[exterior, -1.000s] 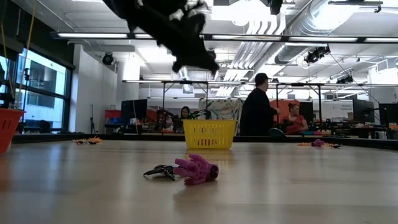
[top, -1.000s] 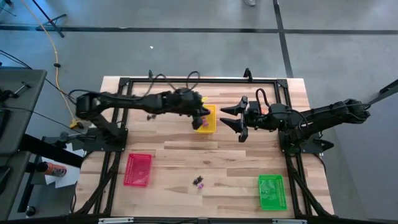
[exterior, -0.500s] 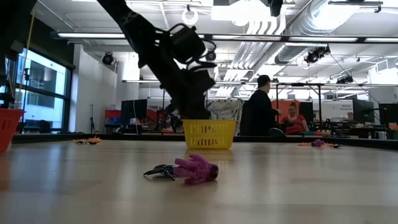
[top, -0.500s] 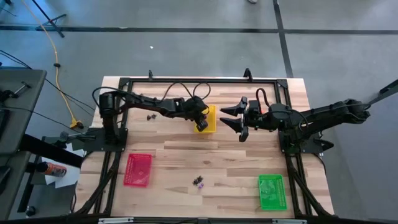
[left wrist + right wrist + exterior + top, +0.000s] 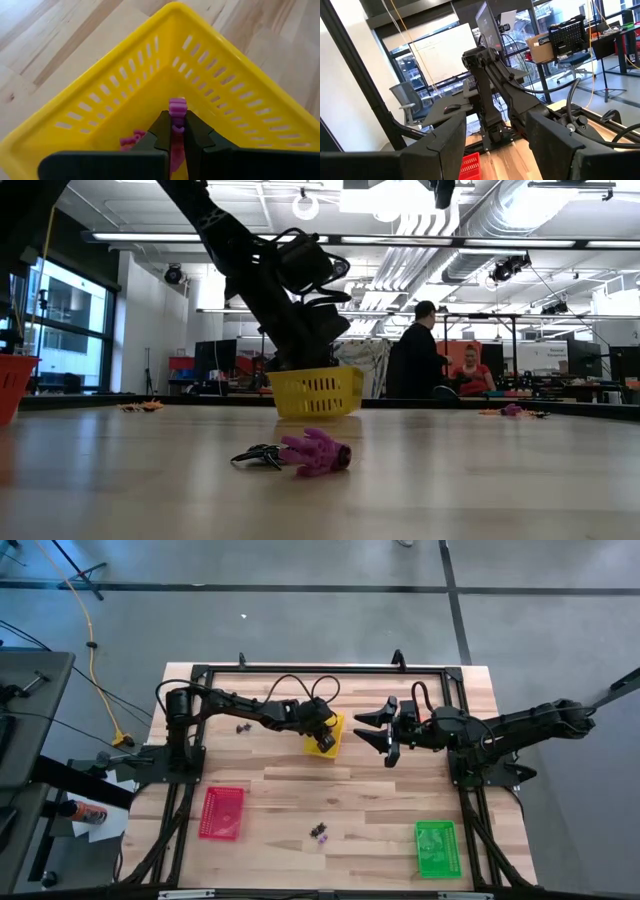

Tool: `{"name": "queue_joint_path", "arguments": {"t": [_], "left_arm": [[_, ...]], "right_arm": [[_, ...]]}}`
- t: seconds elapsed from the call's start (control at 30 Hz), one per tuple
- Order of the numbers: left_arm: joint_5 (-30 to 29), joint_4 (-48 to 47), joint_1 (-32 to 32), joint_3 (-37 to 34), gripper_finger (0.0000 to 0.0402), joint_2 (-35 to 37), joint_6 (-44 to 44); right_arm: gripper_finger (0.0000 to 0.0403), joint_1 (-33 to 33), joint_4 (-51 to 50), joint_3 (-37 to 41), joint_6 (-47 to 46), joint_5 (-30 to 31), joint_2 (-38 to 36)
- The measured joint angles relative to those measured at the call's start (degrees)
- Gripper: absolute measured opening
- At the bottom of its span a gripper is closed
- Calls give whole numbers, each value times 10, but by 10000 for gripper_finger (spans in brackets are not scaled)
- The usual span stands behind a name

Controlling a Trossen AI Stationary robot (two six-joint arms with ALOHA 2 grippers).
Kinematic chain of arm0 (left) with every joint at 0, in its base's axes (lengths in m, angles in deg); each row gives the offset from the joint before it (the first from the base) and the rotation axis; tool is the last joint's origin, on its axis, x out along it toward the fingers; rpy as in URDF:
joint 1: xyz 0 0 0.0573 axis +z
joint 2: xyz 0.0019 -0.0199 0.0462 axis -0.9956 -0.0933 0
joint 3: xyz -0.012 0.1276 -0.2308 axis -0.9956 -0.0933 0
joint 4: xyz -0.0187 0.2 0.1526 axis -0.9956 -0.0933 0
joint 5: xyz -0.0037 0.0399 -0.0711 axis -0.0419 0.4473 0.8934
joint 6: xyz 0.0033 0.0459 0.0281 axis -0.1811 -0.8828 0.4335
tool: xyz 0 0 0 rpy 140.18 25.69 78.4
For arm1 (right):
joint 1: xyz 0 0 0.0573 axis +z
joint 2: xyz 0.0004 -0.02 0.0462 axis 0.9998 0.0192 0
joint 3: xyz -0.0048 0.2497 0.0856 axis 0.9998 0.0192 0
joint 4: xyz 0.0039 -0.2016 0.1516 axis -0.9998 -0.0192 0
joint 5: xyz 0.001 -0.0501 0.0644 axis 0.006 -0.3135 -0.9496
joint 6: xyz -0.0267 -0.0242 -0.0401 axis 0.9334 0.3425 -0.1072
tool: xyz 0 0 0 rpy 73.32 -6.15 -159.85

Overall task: Sort Halloween decoration
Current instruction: Put the top left skeleton toy into the yellow bin, then put the top skeleton toy into the yellow bin

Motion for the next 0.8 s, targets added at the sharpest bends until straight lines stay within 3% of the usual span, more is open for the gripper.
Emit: {"name": "queue_joint_path", "arguments": {"t": [0.3,0.6,0.8], "left_arm": [[17,-1,0,-1,15,0,-9],[19,-4,1,-2,92,37,-24],[18,-8,3,-2,138,109,-40]], "right_arm": [[200,0,0,0,3,0,0],[200,0,0,0,5,0,0],[200,0,0,0,5,0,0]]}}
